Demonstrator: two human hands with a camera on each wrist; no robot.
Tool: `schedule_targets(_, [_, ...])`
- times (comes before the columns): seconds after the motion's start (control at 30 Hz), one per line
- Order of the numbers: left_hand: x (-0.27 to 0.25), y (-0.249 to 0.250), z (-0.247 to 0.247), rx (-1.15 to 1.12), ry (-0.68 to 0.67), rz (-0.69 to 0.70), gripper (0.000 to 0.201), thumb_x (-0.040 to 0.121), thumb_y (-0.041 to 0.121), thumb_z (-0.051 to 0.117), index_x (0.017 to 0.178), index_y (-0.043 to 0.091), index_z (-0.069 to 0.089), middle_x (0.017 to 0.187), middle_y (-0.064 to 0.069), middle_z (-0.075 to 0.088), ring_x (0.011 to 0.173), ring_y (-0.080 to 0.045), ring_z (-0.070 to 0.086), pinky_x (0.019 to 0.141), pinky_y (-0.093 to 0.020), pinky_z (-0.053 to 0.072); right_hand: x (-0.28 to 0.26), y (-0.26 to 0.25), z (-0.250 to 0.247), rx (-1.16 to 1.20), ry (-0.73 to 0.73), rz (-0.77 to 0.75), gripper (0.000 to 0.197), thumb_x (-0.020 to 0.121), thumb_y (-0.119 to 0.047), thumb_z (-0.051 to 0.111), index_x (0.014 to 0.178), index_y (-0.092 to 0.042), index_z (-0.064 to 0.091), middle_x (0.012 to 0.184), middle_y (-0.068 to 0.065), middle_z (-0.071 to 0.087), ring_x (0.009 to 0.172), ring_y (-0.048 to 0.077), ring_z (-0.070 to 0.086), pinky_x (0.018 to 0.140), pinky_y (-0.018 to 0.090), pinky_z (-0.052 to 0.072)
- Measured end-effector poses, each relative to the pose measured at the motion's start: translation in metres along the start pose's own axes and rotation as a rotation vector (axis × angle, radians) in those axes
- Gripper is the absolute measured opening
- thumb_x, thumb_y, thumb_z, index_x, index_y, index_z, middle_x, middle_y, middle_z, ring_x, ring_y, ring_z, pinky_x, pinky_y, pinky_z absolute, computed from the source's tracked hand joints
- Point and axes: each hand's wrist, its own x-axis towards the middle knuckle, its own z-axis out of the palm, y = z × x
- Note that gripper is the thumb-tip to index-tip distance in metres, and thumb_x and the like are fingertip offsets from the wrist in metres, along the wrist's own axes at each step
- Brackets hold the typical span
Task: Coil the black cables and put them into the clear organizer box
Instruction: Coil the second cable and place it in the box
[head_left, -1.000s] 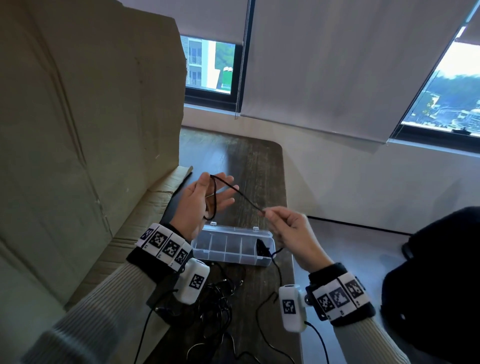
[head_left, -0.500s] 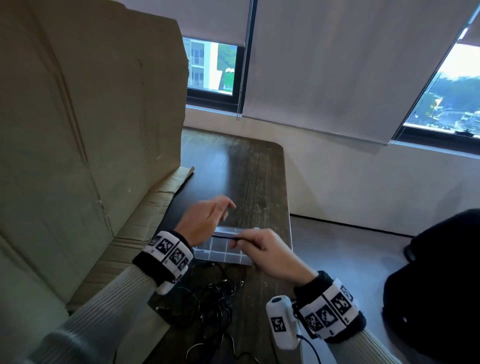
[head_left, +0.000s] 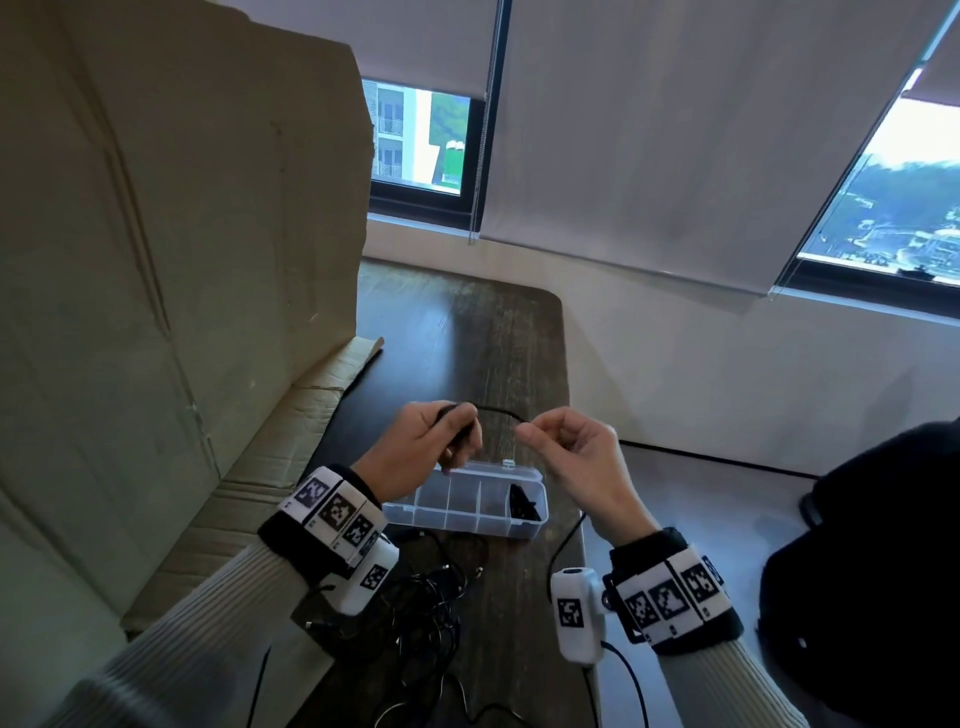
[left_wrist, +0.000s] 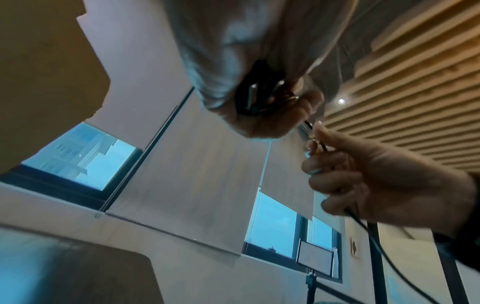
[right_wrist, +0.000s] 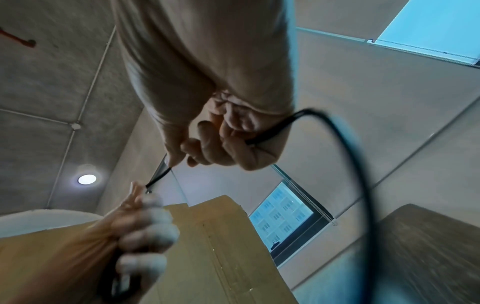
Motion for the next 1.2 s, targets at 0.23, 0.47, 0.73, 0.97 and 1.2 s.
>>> schedule_targets(0.23, [0.006, 0.011, 0.003, -0.544, 0.253, -0.085, 0.047, 0.091, 0.038, 0.039, 0.111, 0.001, 0.061, 0.115, -0.016, 0.068, 0.108, -0.033, 0.065, 0.089, -0.045, 0.053, -0.011, 0.016, 0.009, 0.098, -0.088, 0.165, 0.02, 0.095, -0.017, 0.058, 0.103, -0.007, 0.073, 0.048, -0.012, 0.043, 0.043, 0.006, 0.035, 0.044, 0.02, 0.03])
schedule_targets(0.47, [0.008, 0.015, 0.0, -0.664, 0.363, -0.063, 0.036, 0.099, 0.041, 0.031, 0.082, 0.017, 0.052, 0.059, 0.008, 0.044, 0.044, -0.006, 0.037, 0.045, -0.025, 0.048, -0.029, 0.026, 0.029, -0.034, -0.442, 0.336, 0.035, 0.101, -0.03, 0.043, 0.086, -0.011, 0.069, 0.047, -0.012, 0.043, 0.045, 0.004, 0.036, 0.052, 0.019, 0.033])
schedule_targets(0.73, [0.003, -0.015, -0.003, 0.593, 0.14, 0.098, 0.049, 0.101, 0.045, 0.021, 0.093, 0.016, 0.06, 0.074, -0.002, 0.059, 0.058, -0.014, 0.052, 0.056, -0.032, 0.043, -0.032, -0.017, 0.024, -0.437, -0.604, -0.012, 0.02, 0.099, -0.015, 0.047, 0.103, -0.015, 0.068, 0.072, 0.005, 0.062, 0.056, 0.006, 0.047, 0.054, 0.025, 0.041])
schedule_targets(0.97, [-0.004, -0.007, 0.009, 0.483, -0.22, 0.112, 0.036, 0.09, 0.05, 0.05, 0.071, 0.023, 0.064, 0.053, 0.013, 0.052, 0.048, -0.003, 0.046, 0.05, -0.02, 0.038, -0.009, -0.017, 0.01, -0.271, -0.138, -0.21, 0.007, 0.084, -0.016, 0.072, 0.081, -0.021, 0.076, 0.073, -0.005, 0.07, 0.071, 0.012, 0.067, 0.071, 0.034, 0.056])
schedule_targets(1.2, [0.0, 0.001, 0.008, 0.009, 0.046, 0.017, 0.034, 0.1, 0.018, 0.042, 0.076, 0.005, 0.063, 0.056, -0.001, 0.064, 0.044, -0.011, 0.054, 0.043, -0.019, 0.043, -0.005, -0.005, 0.001, -0.097, -0.045, -0.058, 0.019, 0.083, -0.026, 0.072, 0.074, -0.01, 0.072, 0.058, -0.001, 0.065, 0.054, 0.01, 0.058, 0.058, 0.024, 0.05])
